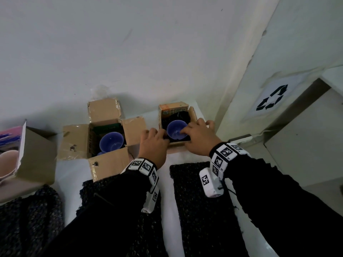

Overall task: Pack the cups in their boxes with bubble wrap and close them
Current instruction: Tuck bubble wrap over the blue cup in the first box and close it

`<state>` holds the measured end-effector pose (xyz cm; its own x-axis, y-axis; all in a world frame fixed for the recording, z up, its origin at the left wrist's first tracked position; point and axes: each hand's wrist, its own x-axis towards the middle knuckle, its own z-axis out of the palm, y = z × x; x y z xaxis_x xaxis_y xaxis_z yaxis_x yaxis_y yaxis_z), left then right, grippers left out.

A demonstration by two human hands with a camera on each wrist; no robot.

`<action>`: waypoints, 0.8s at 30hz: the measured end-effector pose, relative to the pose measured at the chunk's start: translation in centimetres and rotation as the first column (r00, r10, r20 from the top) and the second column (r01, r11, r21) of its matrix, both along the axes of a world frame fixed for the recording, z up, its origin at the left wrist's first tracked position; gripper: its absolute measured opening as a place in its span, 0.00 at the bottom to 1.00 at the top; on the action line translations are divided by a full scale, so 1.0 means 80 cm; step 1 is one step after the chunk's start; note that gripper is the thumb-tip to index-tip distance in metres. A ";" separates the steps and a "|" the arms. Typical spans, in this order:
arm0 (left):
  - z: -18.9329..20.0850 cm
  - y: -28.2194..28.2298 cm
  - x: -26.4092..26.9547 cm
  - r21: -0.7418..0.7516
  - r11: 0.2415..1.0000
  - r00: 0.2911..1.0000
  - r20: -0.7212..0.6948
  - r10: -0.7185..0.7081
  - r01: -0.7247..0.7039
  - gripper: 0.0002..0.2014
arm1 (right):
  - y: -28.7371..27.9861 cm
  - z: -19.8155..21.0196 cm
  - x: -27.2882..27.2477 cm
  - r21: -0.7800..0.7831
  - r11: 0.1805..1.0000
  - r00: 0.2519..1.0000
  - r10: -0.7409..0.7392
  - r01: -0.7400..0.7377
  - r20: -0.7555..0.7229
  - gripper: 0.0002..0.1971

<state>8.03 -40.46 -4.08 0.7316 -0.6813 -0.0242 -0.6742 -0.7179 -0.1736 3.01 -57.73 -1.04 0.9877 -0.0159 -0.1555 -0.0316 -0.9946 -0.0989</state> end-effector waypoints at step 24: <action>0.002 -0.003 0.037 -0.069 0.996 0.998 -0.044 -0.055 0.052 0.42 | -0.023 -0.021 -0.004 -0.251 0.967 0.979 0.086 -0.037 0.187 0.22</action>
<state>10.96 -40.72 -3.94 0.6932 -0.7206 -0.0095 -0.7181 -0.6896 -0.0942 2.66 -59.55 -2.75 0.9986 0.0322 0.0409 0.0257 -0.9883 0.1502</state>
